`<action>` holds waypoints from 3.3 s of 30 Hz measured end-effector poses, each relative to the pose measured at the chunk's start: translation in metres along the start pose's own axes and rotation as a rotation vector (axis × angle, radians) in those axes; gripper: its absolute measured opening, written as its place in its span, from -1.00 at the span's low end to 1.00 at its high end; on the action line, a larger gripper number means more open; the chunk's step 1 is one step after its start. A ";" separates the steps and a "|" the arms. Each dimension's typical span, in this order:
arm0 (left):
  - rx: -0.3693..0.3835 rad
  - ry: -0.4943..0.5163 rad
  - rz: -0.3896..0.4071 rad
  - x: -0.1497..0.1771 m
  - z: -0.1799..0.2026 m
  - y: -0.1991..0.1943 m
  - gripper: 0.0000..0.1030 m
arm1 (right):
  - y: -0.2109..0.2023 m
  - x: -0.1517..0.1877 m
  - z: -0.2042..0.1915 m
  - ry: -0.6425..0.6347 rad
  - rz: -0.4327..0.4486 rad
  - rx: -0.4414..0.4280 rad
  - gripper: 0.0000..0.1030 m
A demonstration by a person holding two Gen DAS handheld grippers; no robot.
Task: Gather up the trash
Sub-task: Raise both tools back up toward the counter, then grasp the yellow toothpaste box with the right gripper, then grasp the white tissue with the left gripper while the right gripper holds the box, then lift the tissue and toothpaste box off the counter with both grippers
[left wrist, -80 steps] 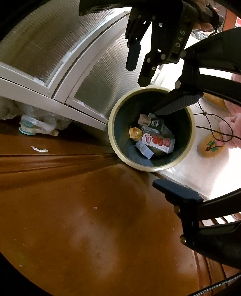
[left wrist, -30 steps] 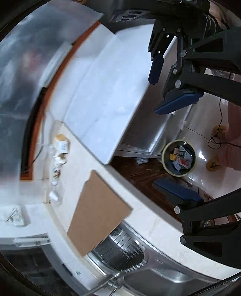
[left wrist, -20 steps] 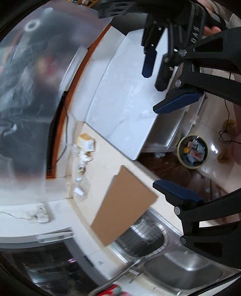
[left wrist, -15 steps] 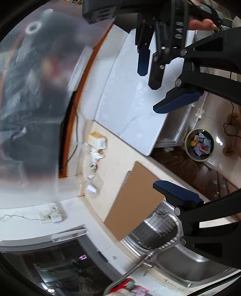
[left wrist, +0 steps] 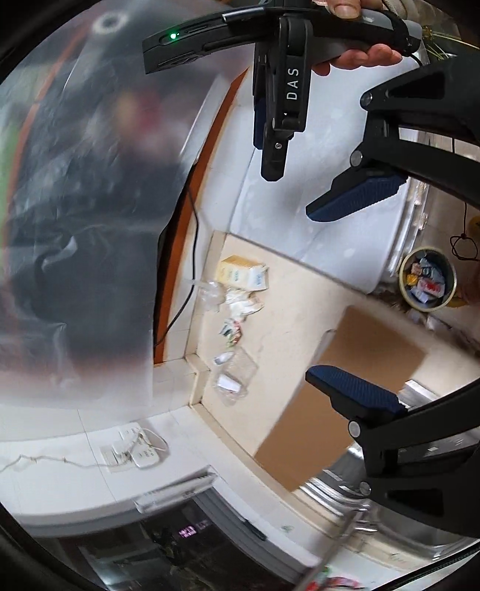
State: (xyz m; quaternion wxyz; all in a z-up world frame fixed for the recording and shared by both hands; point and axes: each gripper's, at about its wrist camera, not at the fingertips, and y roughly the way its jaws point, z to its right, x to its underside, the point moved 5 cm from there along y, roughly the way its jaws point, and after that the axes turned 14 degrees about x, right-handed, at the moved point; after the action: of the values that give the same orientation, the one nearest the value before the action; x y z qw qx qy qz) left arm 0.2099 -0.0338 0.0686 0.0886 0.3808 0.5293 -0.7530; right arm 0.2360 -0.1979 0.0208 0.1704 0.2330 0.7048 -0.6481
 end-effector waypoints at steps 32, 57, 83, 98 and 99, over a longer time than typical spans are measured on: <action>0.202 -0.088 -0.357 -0.080 -0.182 0.328 0.53 | 0.319 -0.116 0.008 0.317 -0.376 0.270 0.22; 0.308 -0.223 -0.435 -0.087 -0.158 0.403 0.53 | 0.310 -0.083 0.056 0.302 -0.383 0.328 0.02; 0.190 -0.192 -0.402 -0.082 -0.145 0.377 -0.34 | 0.273 -0.082 0.047 0.197 -0.375 0.393 0.02; 0.209 -0.149 -0.378 -0.045 -0.115 0.307 -0.34 | 0.241 -0.081 0.003 0.088 -0.331 0.314 0.02; 0.215 -0.145 -0.368 -0.045 -0.112 0.298 -0.34 | 0.240 -0.077 0.003 0.091 -0.333 0.300 0.02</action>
State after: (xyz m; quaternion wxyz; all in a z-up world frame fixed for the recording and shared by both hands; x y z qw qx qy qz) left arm 0.4546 -0.0752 -0.1360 -0.0533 0.2299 0.4989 -0.8339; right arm 0.4318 -0.1970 -0.1378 -0.0077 0.1652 0.6363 -0.7535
